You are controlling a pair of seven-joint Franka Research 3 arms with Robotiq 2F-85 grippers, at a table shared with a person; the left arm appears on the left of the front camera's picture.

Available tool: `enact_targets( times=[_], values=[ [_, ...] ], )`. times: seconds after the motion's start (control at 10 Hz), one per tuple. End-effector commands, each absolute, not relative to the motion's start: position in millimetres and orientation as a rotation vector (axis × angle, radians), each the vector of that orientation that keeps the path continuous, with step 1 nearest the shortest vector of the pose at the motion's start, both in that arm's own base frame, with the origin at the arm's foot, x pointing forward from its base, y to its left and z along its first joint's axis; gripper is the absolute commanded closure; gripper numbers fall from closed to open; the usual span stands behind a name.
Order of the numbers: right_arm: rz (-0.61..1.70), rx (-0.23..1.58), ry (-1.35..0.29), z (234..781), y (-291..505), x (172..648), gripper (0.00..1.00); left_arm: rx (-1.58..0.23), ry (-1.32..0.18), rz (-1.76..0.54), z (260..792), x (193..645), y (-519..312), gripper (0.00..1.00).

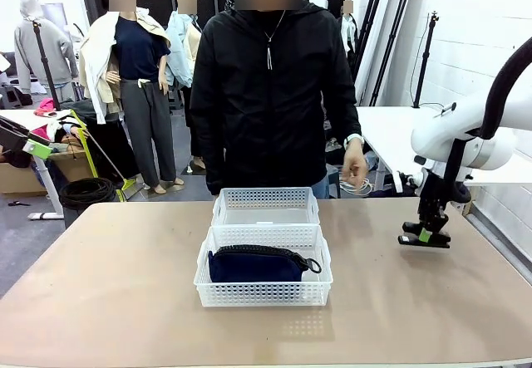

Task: Distribute items into two baskets.
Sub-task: Pick up the Stapler that the person points to.

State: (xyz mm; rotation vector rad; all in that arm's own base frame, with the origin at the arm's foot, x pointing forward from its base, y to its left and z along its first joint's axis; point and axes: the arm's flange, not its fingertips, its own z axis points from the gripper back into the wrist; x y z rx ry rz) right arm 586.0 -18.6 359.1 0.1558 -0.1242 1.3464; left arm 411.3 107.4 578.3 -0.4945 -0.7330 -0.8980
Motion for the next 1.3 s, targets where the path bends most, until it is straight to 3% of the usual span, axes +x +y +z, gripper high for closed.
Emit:
enact_targets(
  times=[0.0, 0.6, 1.2],
  values=[
    [1.258, 0.181, -0.176, 393.9, -18.7, 572.9, 1.00, -0.510, -0.745, -0.898, 578.6, 409.8, 108.1, 0.00],
    [0.962, 0.037, -0.301, 522.7, -20.8, 526.6, 1.00, -0.510, -0.745, -0.898, 578.6, 409.8, 108.1, 0.00],
    [0.979, -0.089, -0.290, 580.8, -8.9, 482.8, 1.00, -0.510, -0.745, -0.898, 578.6, 409.8, 108.1, 0.00]
  ],
)
